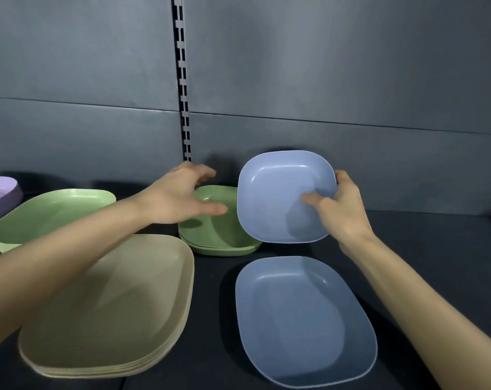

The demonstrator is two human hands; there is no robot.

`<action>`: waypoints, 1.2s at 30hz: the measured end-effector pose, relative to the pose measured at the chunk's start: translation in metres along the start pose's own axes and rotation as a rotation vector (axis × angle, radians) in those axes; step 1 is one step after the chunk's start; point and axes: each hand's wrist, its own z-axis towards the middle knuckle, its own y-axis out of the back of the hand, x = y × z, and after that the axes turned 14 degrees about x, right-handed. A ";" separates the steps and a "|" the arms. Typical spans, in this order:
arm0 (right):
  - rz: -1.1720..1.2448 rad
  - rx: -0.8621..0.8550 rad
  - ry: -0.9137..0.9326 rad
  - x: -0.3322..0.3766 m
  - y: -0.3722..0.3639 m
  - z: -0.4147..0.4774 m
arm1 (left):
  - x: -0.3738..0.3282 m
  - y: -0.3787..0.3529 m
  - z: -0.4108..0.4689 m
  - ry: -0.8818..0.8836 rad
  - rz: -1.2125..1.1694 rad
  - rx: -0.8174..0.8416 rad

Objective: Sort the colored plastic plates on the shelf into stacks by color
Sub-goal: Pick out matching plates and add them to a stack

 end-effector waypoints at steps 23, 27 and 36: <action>0.031 0.369 0.245 -0.028 0.046 -0.143 | -0.079 -0.137 -0.139 -0.169 -0.429 -0.348; -0.046 0.463 0.230 -0.036 0.052 -0.156 | -0.078 -0.150 -0.146 -0.160 -0.356 -0.414; -0.124 0.510 0.109 -0.046 0.047 -0.150 | -0.074 -0.162 -0.146 -0.139 -0.447 -0.377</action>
